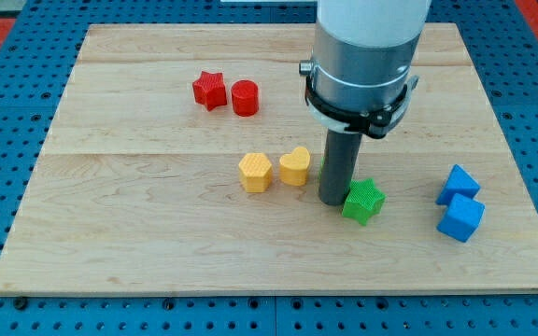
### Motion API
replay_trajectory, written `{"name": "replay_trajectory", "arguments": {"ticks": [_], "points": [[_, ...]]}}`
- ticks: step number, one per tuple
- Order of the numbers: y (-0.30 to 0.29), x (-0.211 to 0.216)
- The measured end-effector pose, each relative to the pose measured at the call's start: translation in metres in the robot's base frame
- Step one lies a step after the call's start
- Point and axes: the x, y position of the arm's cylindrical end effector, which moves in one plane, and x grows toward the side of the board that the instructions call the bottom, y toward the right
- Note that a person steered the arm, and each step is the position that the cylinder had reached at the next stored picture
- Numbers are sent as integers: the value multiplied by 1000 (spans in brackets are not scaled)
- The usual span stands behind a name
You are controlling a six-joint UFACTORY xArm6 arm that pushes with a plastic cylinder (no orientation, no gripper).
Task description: Move the yellow hexagon towards center of the board
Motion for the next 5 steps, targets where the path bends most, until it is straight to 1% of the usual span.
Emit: {"name": "replay_trajectory", "arguments": {"ticks": [2,3,4,5], "points": [[-55,-35],[-70,-80],[-52,-86],[-60,-79]]}}
